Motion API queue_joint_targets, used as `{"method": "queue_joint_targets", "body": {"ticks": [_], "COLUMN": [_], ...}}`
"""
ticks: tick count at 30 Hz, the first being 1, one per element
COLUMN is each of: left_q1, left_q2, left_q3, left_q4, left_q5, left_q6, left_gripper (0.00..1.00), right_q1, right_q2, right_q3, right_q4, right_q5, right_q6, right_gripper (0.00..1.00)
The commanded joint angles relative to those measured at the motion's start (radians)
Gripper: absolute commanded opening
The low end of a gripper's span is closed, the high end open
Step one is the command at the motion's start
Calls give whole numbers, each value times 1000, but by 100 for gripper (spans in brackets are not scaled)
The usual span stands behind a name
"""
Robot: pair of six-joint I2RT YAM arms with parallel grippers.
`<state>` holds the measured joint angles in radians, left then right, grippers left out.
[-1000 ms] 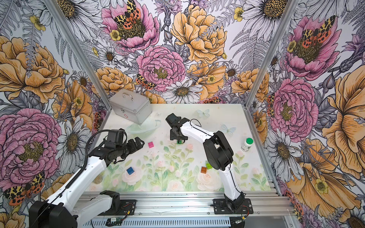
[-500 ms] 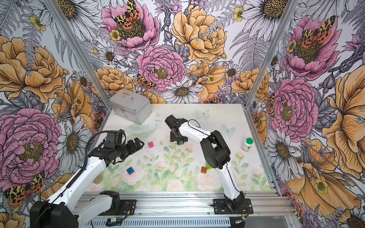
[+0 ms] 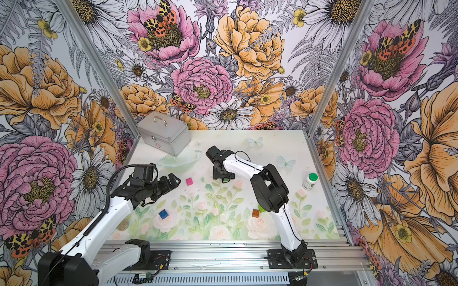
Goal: Assemble the letter v with lego
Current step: Assemble the lego brick with the lego brick.
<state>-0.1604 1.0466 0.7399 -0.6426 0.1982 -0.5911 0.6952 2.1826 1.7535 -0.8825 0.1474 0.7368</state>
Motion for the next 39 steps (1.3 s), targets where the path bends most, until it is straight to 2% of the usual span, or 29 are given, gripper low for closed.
{"method": "queue_joint_targets", "body": {"ticks": [1, 21, 34, 39], "left_q1": [9, 10, 10, 10], "left_q2": [-2, 4, 5, 6], "left_q3": [-14, -16, -21, -21], "left_q4": [11, 10, 10, 9], "left_q5": [14, 15, 15, 17], "left_q6": [25, 26, 26, 26], "left_gripper": [99, 99, 99, 99], "right_q1": [4, -6, -19, -8], "right_q2": [-1, 46, 54, 58], "right_q3": [-20, -30, -60, -53], "right_q4": [-9, -9, -7, -9], "right_q5": [21, -17, -18, -4], "right_q6": [11, -57, 10, -58], "right_gripper": [27, 26, 22, 19]}}
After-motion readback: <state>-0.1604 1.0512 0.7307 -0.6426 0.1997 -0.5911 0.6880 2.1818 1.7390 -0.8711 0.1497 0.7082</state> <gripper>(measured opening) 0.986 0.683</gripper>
